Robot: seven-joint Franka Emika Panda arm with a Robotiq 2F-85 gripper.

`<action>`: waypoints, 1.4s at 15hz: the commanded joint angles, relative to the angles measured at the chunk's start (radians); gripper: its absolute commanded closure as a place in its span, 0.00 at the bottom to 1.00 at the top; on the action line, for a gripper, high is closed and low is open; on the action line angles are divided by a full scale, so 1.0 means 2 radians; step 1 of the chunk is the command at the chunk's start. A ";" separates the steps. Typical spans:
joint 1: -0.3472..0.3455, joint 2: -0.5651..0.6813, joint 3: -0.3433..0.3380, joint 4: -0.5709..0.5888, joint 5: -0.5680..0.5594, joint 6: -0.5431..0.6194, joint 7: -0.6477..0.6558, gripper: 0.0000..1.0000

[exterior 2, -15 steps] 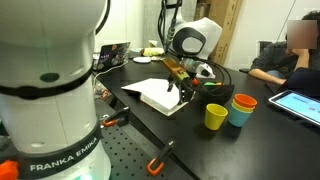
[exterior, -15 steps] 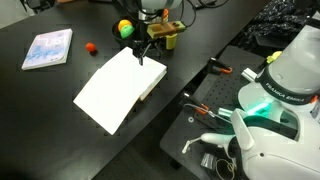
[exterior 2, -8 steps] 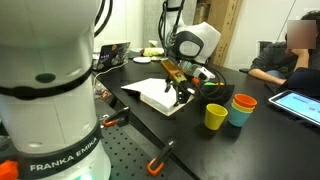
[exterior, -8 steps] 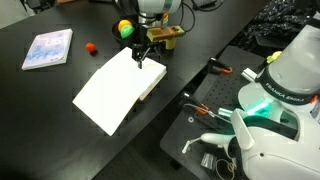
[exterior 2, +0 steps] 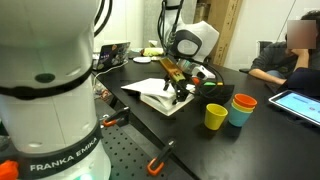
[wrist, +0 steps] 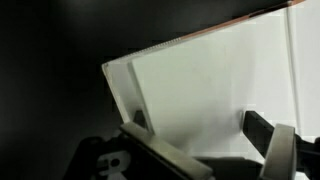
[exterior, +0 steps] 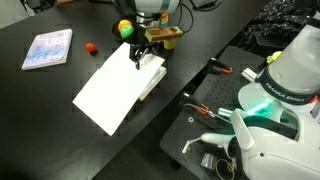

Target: Open the orange and white book on the right

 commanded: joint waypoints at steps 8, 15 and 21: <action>0.027 -0.027 0.029 0.000 0.015 -0.006 -0.007 0.00; 0.059 -0.060 0.050 0.006 0.014 -0.003 -0.003 0.00; 0.080 -0.052 0.085 0.010 0.088 -0.024 -0.033 0.00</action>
